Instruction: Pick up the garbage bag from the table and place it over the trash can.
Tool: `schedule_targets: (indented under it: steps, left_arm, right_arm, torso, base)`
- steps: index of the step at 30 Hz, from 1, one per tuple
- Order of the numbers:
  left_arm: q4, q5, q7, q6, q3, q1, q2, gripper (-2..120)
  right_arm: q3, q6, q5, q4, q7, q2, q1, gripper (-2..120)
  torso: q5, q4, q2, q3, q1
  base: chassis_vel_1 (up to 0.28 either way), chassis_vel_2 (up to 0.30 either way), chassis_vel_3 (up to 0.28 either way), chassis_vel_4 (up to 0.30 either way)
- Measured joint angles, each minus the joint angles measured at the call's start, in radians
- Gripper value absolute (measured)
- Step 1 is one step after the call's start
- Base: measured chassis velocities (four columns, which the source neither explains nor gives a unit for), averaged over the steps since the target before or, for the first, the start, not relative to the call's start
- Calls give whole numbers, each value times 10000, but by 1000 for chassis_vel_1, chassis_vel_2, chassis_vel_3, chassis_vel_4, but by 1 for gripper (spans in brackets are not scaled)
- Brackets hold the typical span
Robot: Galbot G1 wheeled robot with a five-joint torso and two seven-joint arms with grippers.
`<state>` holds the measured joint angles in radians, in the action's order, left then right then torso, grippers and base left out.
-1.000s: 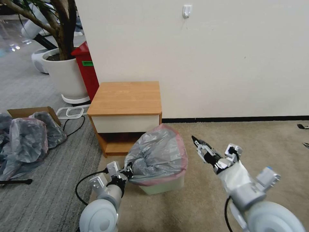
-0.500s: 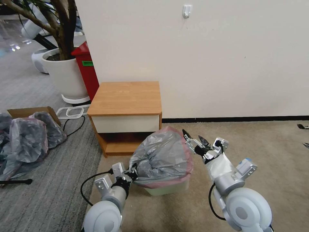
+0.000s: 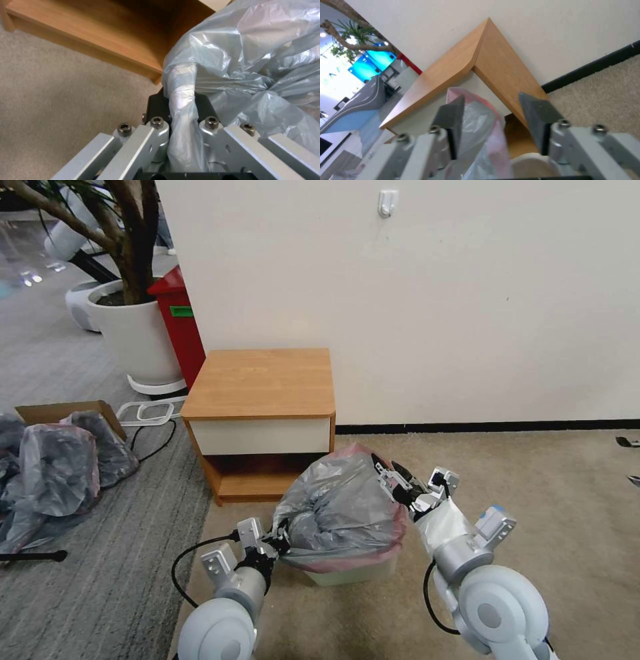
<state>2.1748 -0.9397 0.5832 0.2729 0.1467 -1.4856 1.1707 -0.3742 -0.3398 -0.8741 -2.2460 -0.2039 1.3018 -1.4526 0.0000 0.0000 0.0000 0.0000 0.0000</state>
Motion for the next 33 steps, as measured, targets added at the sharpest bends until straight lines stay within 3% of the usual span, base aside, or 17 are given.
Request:
schedule_targets:
  steps: [12,26,33]
  left_arm:
    - [6,25,-25,2,-58,1,45,6]
    - [73,292,-489,-27,-91,-223,90,6]
    - [156,286,-719,-52,-41,-293,76,6]
  right_arm:
    - [-57,38,-24,0,27,-56,-51,0]
    - [-443,-3,-399,42,-479,-398,54,0]
    - [-716,-688,-867,232,-1147,-876,117,0]
  torso:
    - [0,0,0,0,0]
    - [0,0,0,0,0]
    - [1,0,0,0,0]
  base:
    - [0,0,0,0]
    - [0,0,0,0]
    - [0,0,0,0]
